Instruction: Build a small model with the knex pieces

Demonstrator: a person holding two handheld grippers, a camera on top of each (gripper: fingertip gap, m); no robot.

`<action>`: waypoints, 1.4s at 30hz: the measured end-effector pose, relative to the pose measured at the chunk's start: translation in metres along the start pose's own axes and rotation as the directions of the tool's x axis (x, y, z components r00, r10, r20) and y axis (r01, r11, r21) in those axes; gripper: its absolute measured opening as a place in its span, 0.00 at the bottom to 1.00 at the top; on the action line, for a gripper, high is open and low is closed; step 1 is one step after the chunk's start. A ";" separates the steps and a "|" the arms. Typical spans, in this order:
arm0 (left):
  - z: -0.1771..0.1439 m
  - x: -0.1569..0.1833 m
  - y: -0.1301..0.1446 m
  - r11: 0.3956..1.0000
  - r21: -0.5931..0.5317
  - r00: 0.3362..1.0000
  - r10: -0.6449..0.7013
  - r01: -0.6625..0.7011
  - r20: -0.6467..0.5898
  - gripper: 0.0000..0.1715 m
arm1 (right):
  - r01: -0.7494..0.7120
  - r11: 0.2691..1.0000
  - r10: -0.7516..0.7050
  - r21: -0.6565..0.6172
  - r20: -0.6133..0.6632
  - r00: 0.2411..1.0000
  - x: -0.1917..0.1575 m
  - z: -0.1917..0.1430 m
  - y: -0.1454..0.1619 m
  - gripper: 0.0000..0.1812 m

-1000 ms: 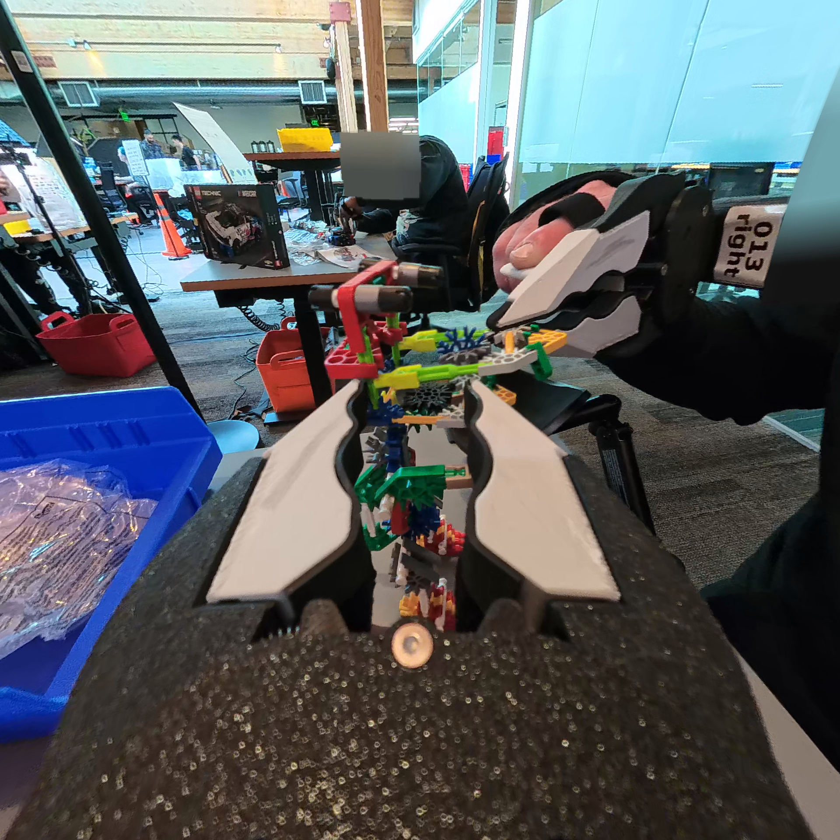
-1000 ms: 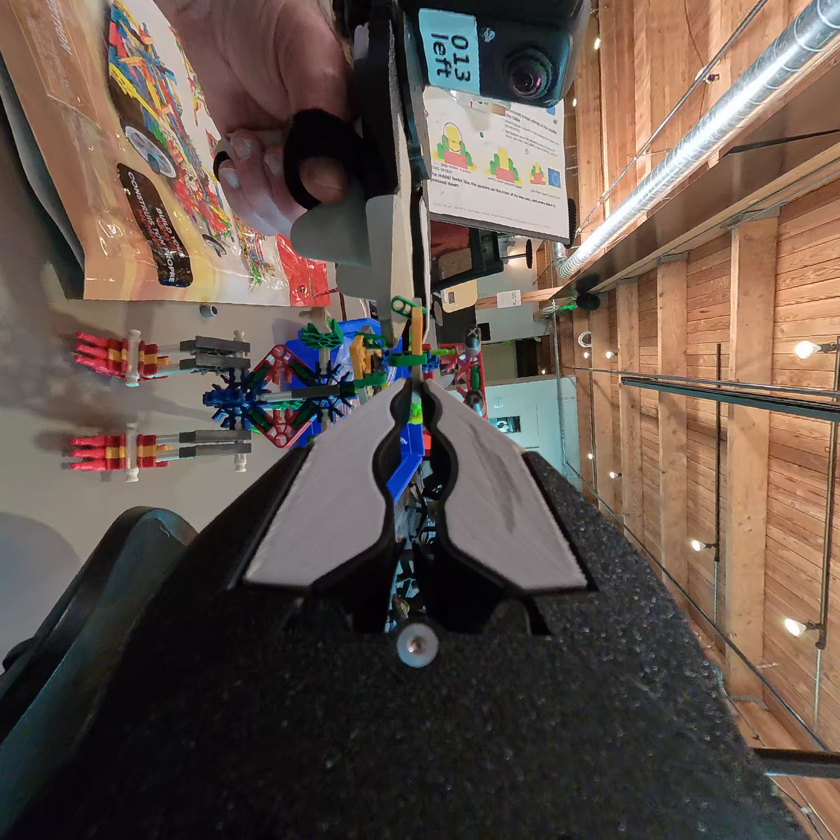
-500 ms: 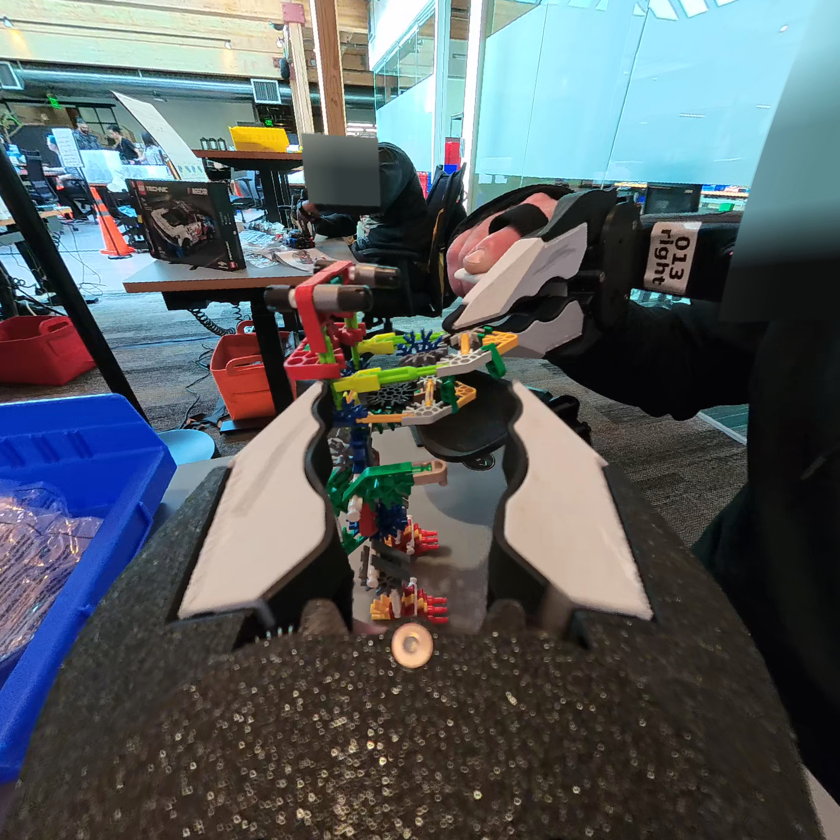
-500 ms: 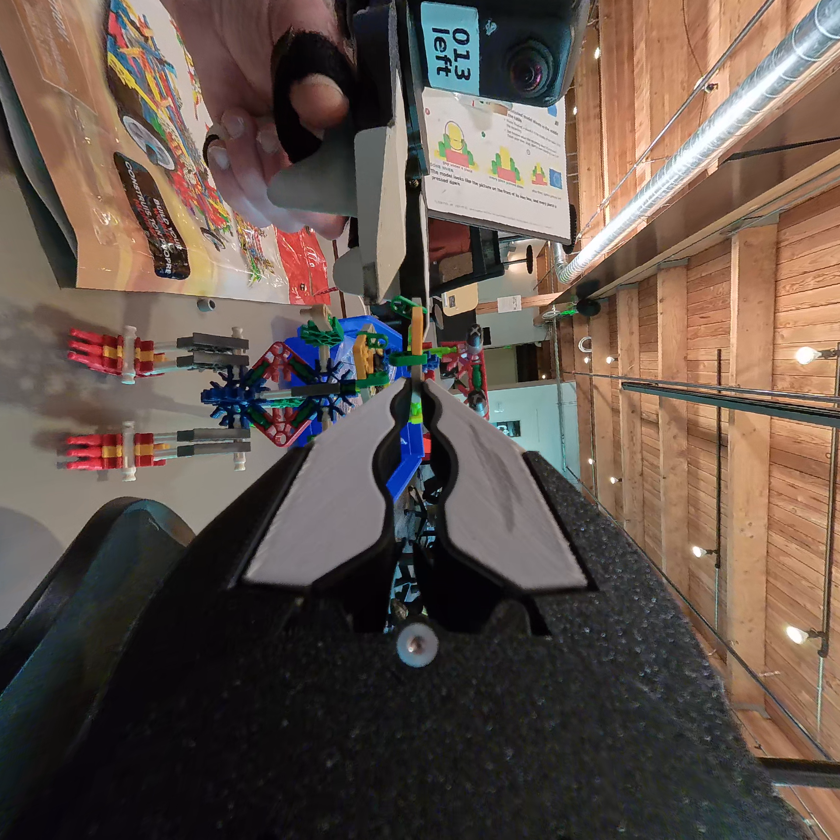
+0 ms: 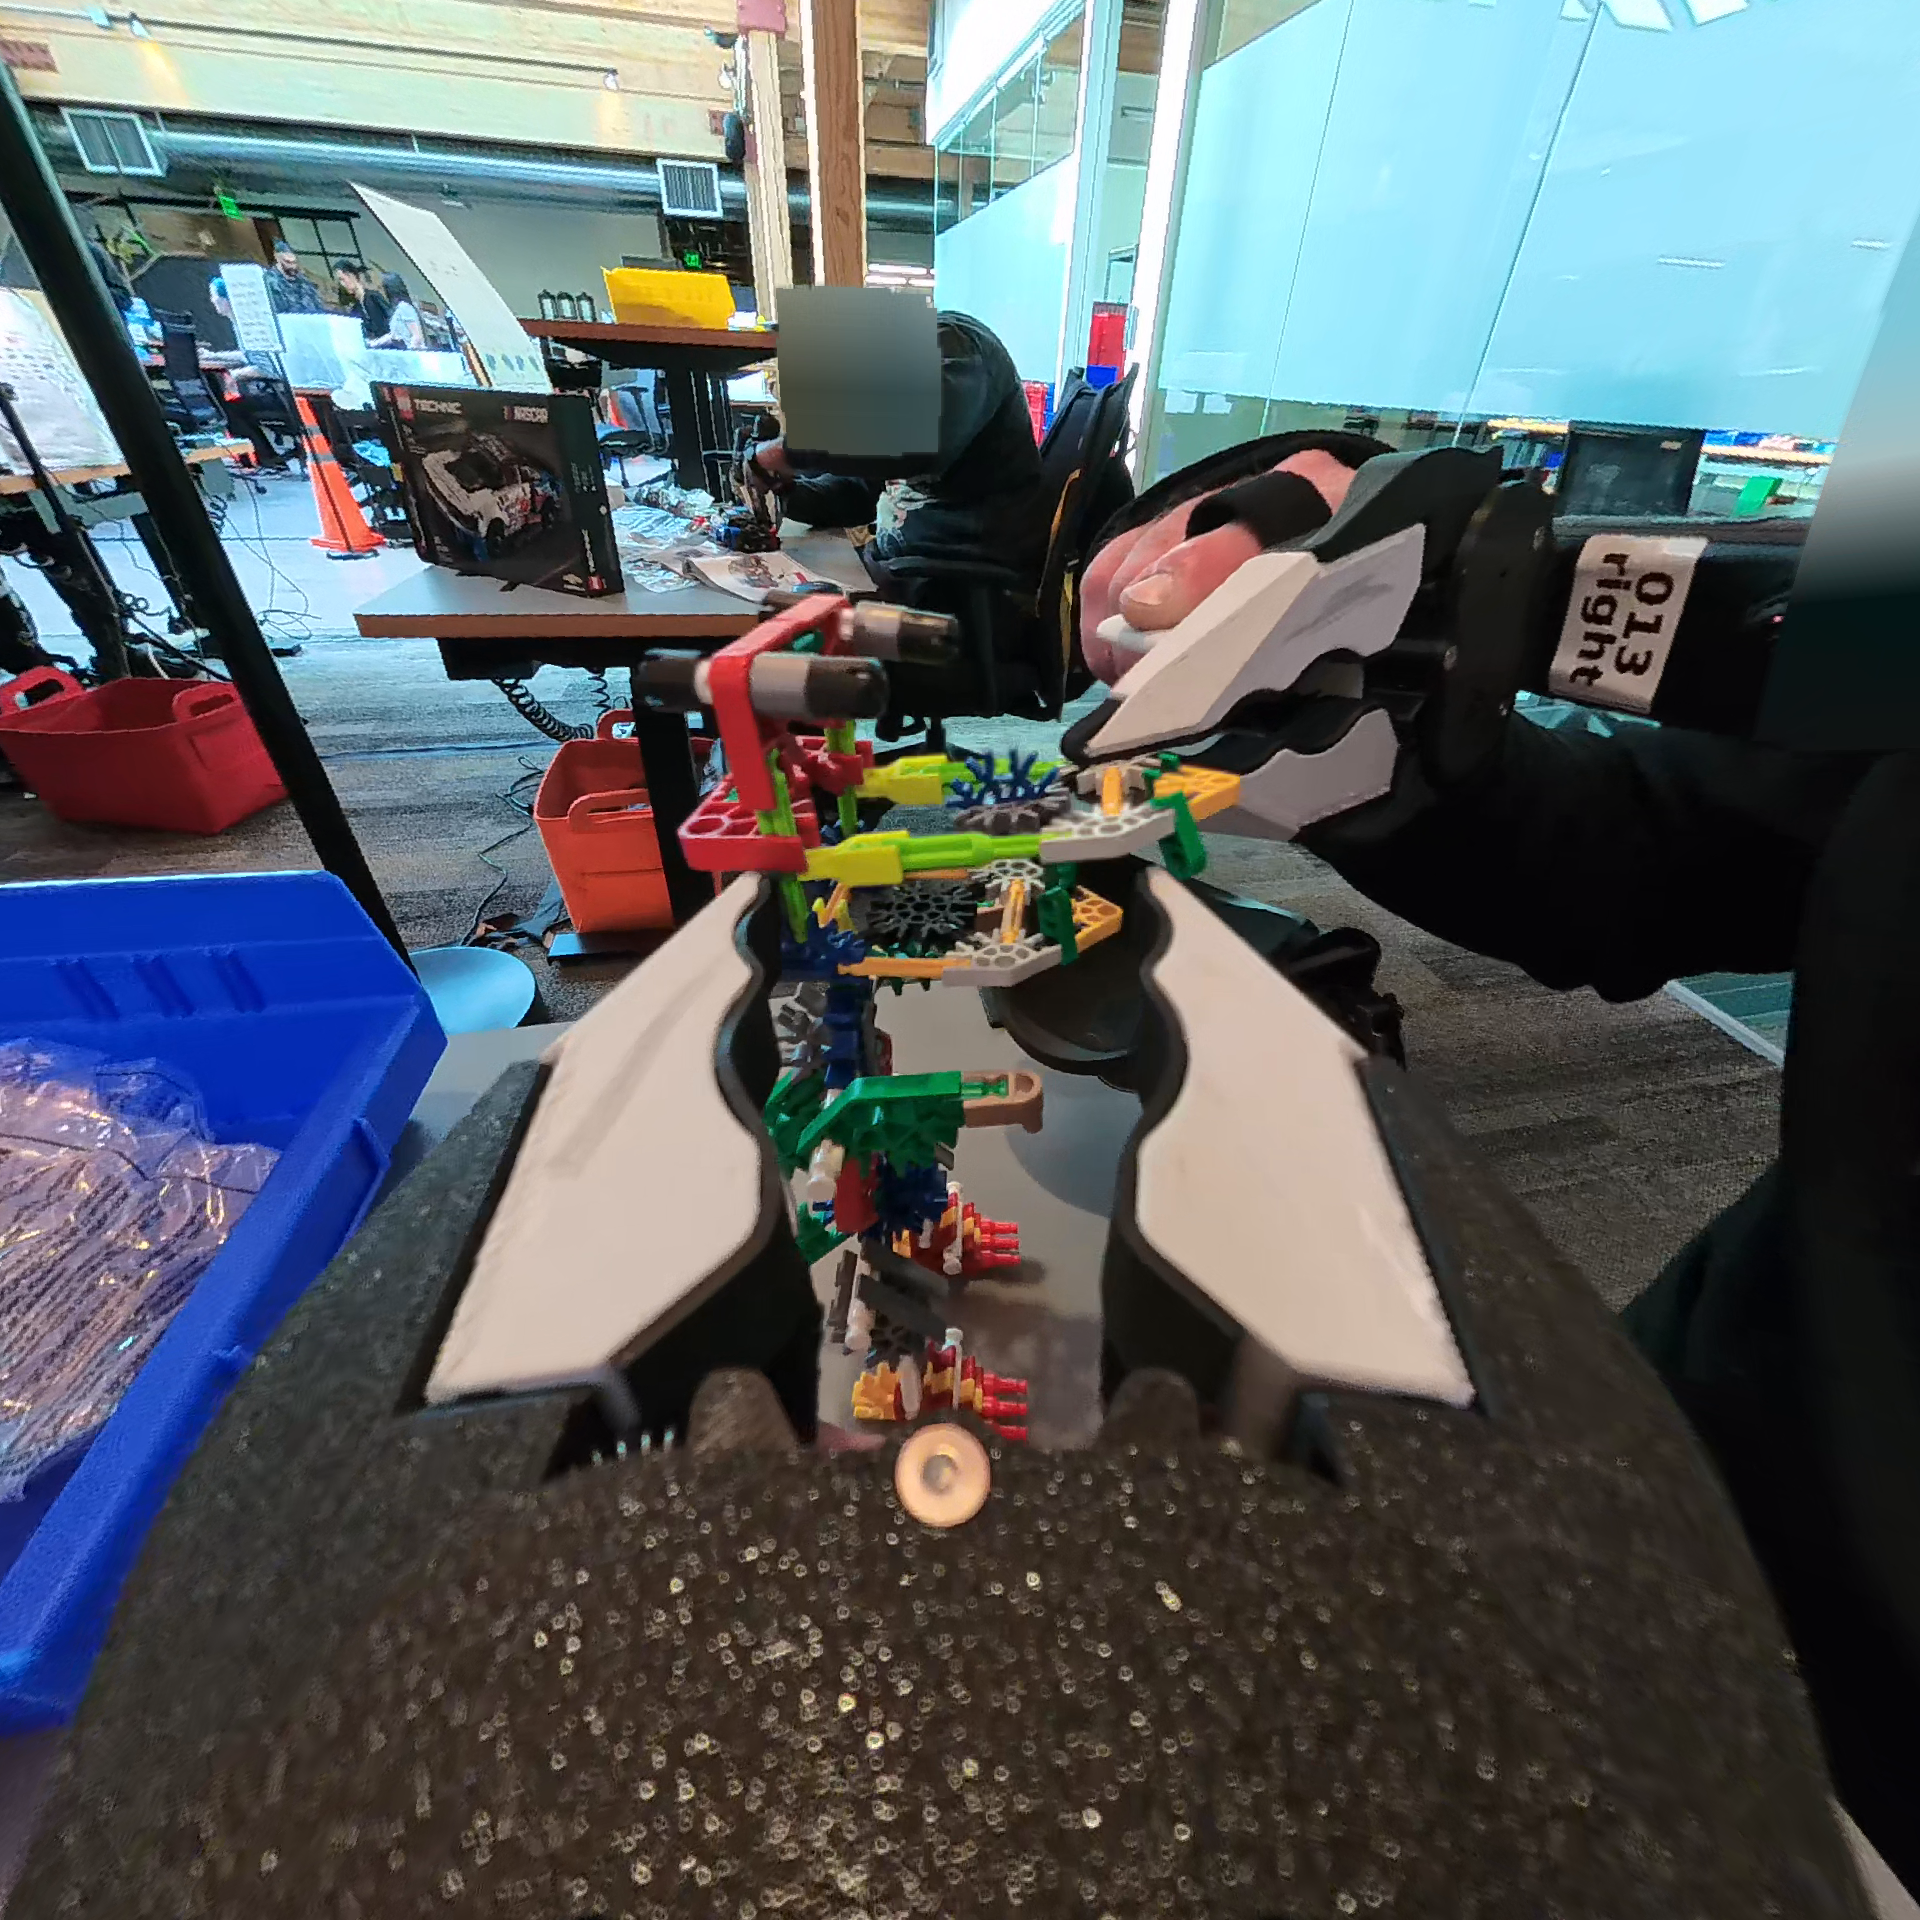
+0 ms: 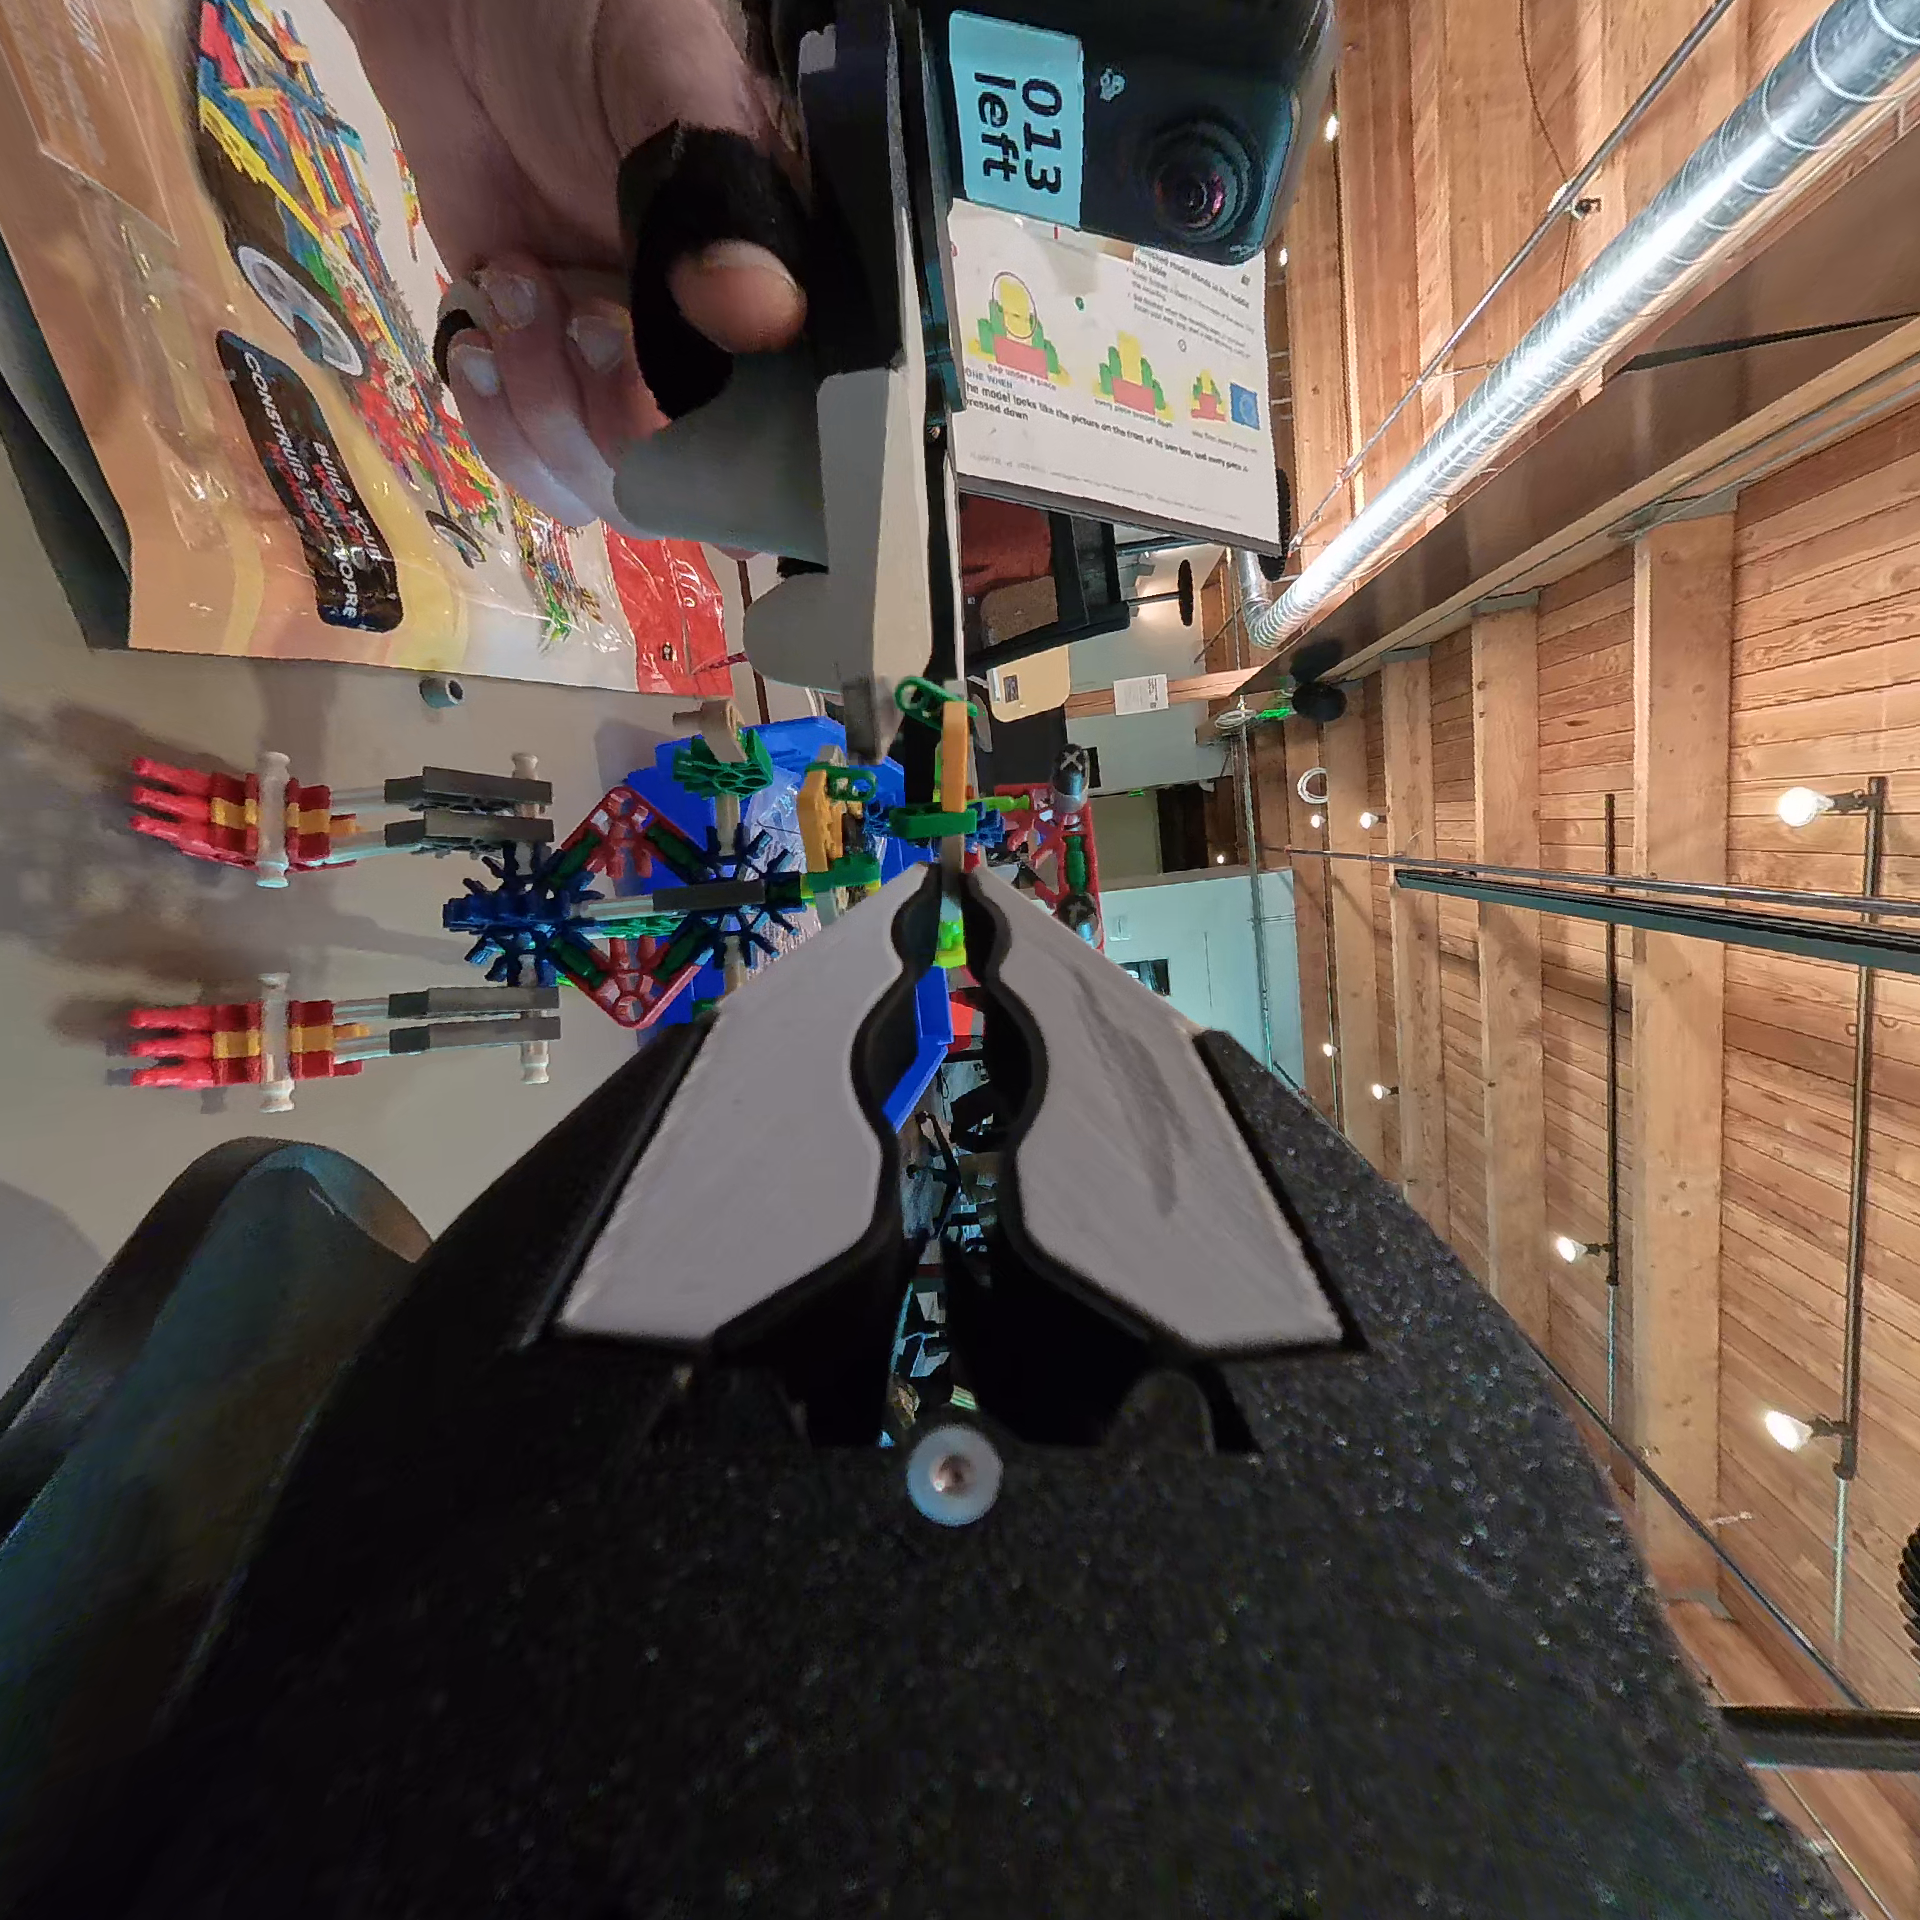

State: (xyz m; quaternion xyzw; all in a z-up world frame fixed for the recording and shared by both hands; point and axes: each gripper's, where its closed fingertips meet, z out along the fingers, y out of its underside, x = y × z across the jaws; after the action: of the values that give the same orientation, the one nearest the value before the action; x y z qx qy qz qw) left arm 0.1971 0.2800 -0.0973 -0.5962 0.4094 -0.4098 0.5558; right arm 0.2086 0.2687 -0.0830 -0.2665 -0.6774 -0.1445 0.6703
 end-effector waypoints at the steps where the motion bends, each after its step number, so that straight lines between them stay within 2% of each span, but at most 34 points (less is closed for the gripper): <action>1: 0.000 -0.001 -0.001 1.000 0.004 1.000 -0.006 0.006 0.002 0.36 | 0.001 1.000 -0.001 0.002 0.002 1.000 0.000 0.000 0.000 0.01; 3: 0.000 -0.003 -0.001 1.000 0.012 1.000 -0.012 0.012 0.011 0.33 | 0.000 1.000 0.000 0.006 0.009 1.000 -0.001 0.000 -0.001 0.00; 14: 0.001 -0.004 -0.002 0.999 0.036 1.000 -0.019 0.019 0.008 0.32 | -0.001 1.000 0.001 0.005 0.014 1.000 -0.002 0.001 0.003 0.01; 20: 0.001 -0.008 -0.002 0.999 0.047 0.999 -0.007 0.005 0.043 0.25 | -0.002 1.000 0.002 0.014 0.016 1.000 -0.002 0.000 0.003 0.01; 25: 0.001 -0.013 -0.001 0.999 0.040 0.995 0.004 -0.008 0.096 0.20 | -0.011 1.000 0.011 0.009 0.016 1.000 -0.001 0.000 0.008 0.01; 42: -0.008 -0.008 0.001 0.999 -0.026 0.966 0.047 -0.041 0.256 0.19 | 0.004 0.999 -0.004 0.041 0.004 1.000 -0.005 0.003 0.020 0.01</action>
State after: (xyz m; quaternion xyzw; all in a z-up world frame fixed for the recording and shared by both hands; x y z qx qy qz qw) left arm 0.1866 0.2847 -0.0978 -0.6406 0.3514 -0.3126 0.6070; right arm 0.2174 0.2862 -0.0912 -0.2515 -0.6820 -0.1313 0.6741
